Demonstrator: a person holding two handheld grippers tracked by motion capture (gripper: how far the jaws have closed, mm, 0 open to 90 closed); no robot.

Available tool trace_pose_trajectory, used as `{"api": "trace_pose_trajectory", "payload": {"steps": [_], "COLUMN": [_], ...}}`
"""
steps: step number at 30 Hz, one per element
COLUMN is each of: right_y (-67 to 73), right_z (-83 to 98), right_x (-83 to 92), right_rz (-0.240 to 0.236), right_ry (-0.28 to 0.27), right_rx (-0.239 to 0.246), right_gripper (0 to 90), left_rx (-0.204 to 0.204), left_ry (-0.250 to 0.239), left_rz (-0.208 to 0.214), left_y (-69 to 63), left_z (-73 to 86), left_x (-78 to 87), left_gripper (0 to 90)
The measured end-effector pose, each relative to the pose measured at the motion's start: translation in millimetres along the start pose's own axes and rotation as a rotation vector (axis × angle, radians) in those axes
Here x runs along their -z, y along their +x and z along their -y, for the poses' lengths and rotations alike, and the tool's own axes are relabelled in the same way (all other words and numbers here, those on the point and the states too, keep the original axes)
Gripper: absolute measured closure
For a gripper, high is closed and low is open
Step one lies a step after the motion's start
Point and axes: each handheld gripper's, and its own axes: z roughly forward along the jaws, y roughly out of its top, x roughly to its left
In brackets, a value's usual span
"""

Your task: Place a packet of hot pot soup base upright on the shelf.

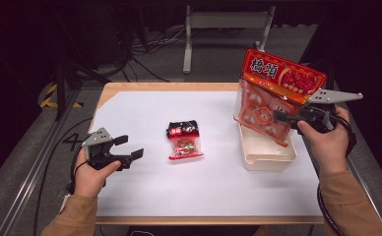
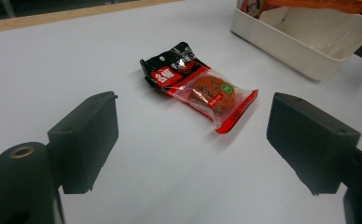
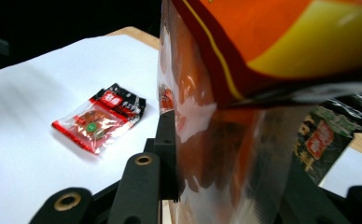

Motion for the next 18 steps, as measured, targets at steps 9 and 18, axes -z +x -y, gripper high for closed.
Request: {"api": "trace_pose_trajectory", "payload": {"steps": [9, 18], "right_y": [-4.5, -8.3], "right_z": [11.5, 17.5], "right_x": [-0.2, -0.3], "right_rz": [0.034, 0.074], "right_ry": [-0.013, -0.019], "right_rx": [-0.036, -0.05], "right_gripper": [70.3, 70.4], "left_rx": [-0.006, 0.002], "left_ry": [-0.001, -0.003], "left_rz": [-0.005, -0.002], "left_y": [1.4, 1.4], "left_z": [0.7, 1.1], "left_x": [-1.0, -1.1], "left_gripper": [17.9, 17.9]}}
